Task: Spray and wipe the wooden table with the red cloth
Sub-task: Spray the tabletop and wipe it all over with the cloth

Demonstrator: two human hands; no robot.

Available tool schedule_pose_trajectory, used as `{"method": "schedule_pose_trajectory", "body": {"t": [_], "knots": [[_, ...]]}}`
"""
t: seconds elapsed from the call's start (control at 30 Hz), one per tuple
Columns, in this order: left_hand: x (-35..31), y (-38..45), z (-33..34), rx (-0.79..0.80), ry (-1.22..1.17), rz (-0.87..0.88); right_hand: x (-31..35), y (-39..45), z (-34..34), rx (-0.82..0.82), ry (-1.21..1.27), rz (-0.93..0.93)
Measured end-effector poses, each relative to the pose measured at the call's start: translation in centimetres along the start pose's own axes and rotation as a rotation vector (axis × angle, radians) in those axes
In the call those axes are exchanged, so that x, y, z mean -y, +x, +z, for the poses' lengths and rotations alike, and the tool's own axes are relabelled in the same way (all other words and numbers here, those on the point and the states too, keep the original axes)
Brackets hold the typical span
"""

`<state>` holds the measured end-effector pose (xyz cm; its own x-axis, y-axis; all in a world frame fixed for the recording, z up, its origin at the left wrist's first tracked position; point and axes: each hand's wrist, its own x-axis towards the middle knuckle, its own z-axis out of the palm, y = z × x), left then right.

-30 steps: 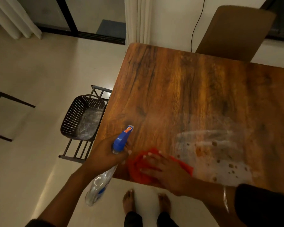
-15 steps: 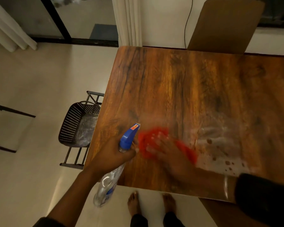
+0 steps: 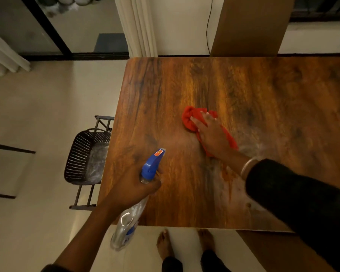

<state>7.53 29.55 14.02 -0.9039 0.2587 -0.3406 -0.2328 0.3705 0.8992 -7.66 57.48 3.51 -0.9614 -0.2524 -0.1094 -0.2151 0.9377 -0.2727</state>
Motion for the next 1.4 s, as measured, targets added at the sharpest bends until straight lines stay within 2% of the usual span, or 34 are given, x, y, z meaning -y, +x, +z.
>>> {"method": "schedule_pose_trajectory", "body": {"t": [0.1, 0.2, 0.27, 0.33, 0.4, 0.53, 0.67, 0.77, 0.83, 0.9, 0.97, 1.0, 1.07, 1.13, 1.23, 1.3, 1.4], "knots": [[-1.5, 0.2, 0.8, 0.039, 0.014, 0.013, 4.0, -5.0, 2.0, -0.029, 0.07, 0.03], [-3.4, 1.1, 2.2, 0.053, 0.125, 0.026, 8.4, -13.8, 5.4, -0.019, 0.099, -0.127], [-4.7, 1.9, 3.6, 0.092, 0.204, 0.074, 9.1, -18.5, 6.0, 0.032, 0.079, -0.233], [-5.7, 2.7, 5.2, 0.149, 0.228, 0.132, 7.2, -19.3, 4.5, 0.08, 0.052, -0.245], [-6.1, 3.1, 7.1, 0.23, 0.177, 0.157, 3.7, -17.6, 1.9, -0.017, 0.014, -0.104], [-5.7, 2.8, 10.0, 0.346, 0.119, 0.161, -4.8, -14.8, -5.0, -0.012, 0.06, 0.424], [-5.1, 1.6, 12.8, 0.43, 0.135, 0.091, -9.8, -18.5, -6.6, 0.0, 0.036, 0.519], [-5.5, 1.0, 14.5, 0.503, 0.084, 0.047, -6.8, -21.9, -3.0, 0.015, 0.037, 0.594], [-6.0, 1.1, 15.3, 0.524, 0.082, 0.049, -2.9, -23.3, -0.2, 0.106, 0.017, 0.506], [-6.4, 1.3, 15.8, 0.532, 0.106, 0.064, -1.1, -24.6, 1.3, 0.227, -0.036, 0.277], [-6.6, 1.7, 15.9, 0.527, 0.124, 0.055, -3.4, -25.5, 0.4, 0.272, -0.058, 0.071], [-6.7, 2.0, 15.9, 0.528, 0.127, 0.051, -5.8, -26.1, -0.6, 0.251, -0.059, 0.05], [-6.8, 2.5, 15.7, 0.521, 0.121, 0.041, -10.9, -27.0, -2.9, 0.17, -0.066, 0.223], [-6.9, 2.6, 15.3, 0.516, 0.117, 0.043, -15.9, -28.0, -4.8, 0.095, -0.064, 0.517], [-6.7, 2.7, 14.2, 0.498, 0.135, 0.044, -18.1, -28.3, -5.4, 0.085, -0.015, 0.808], [-6.5, 2.9, 13.3, 0.475, 0.157, 0.067, -16.4, -27.3, -5.0, 0.078, 0.016, 0.829], [-6.4, 3.3, 12.5, 0.452, 0.161, 0.068, -12.4, -26.4, -3.7, 0.078, -0.068, 0.654]]}}
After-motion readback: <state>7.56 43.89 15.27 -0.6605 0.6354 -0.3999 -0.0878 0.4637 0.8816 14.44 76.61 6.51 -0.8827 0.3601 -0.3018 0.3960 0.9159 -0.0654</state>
